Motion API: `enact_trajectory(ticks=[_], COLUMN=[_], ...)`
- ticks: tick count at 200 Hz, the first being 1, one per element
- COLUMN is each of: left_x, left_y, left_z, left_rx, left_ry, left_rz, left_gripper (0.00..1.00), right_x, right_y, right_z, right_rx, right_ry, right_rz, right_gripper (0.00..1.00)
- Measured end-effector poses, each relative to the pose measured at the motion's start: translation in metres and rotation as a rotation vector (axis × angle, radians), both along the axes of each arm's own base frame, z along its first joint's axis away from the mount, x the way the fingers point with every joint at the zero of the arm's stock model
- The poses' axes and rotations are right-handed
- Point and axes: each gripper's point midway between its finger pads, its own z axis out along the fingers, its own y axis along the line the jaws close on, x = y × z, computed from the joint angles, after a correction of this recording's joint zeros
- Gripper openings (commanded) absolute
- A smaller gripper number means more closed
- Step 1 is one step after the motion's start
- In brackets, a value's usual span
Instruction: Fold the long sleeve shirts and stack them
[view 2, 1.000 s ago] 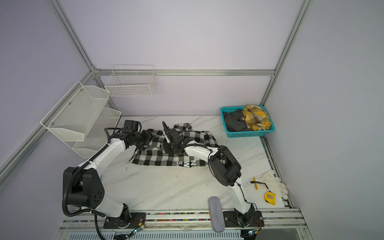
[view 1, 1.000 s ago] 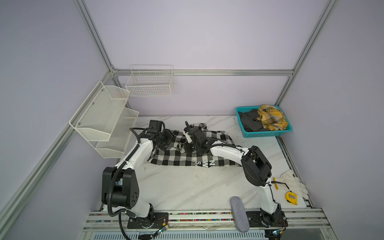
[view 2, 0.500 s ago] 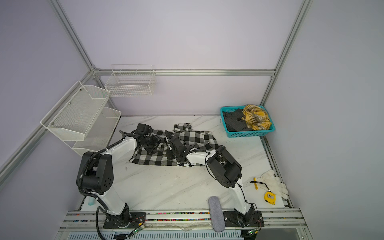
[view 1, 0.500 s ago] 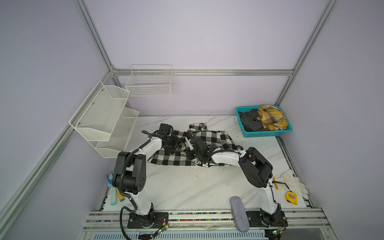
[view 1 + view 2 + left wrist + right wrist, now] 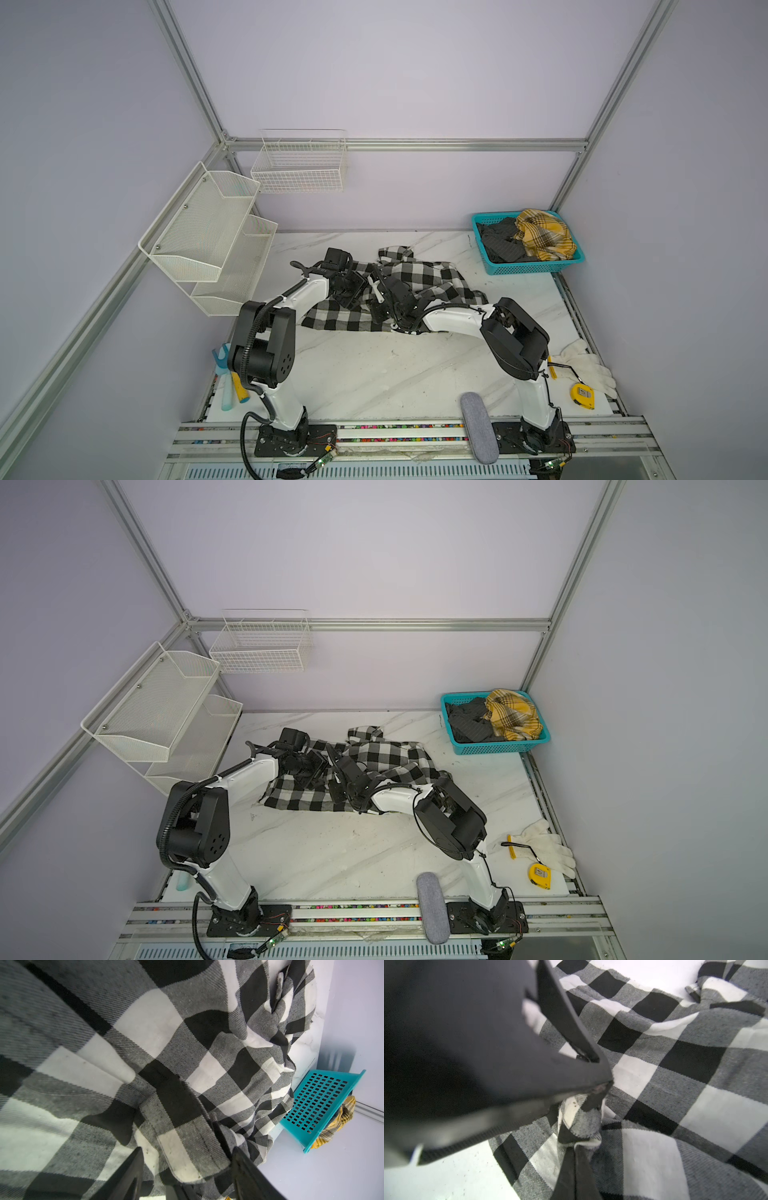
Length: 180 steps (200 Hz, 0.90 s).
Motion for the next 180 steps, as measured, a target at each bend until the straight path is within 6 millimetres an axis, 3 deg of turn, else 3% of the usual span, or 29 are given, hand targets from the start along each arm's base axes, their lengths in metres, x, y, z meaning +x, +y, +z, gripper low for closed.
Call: enact_trajectory(ticks=[36, 69, 85, 115, 152, 180], left_x=[-0.003, -0.01, -0.013, -0.014, -0.015, -0.015], left_y=[0.0, 0.003, 0.003, 0.005, 0.004, 0.002], left_z=[0.001, 0.015, 0.025, 0.034, 0.03, 0.009], left_rx=[-0.001, 0.001, -0.003, -0.008, -0.016, -0.013], left_ry=[0.005, -0.013, -0.031, -0.045, -0.029, 0.024], left_rz=[-0.001, 0.003, -0.001, 0.015, 0.016, 0.011], left_gripper=[0.72, 0.74, 0.86, 0.85, 0.81, 0.8], right_x=[0.001, 0.003, 0.005, 0.007, 0.006, 0.002], right_y=[-0.001, -0.003, -0.005, -0.008, -0.008, -0.011], right_z=[0.004, 0.01, 0.011, 0.01, 0.009, 0.009], right_rx=[-0.016, -0.023, -0.029, -0.039, -0.048, -0.06], right_ry=[-0.03, -0.056, -0.062, -0.068, -0.07, -0.077], right_rz=[-0.011, -0.027, -0.038, -0.047, -0.04, -0.028], right_gripper=[0.0, 0.0, 0.0, 0.0, 0.0, 0.0])
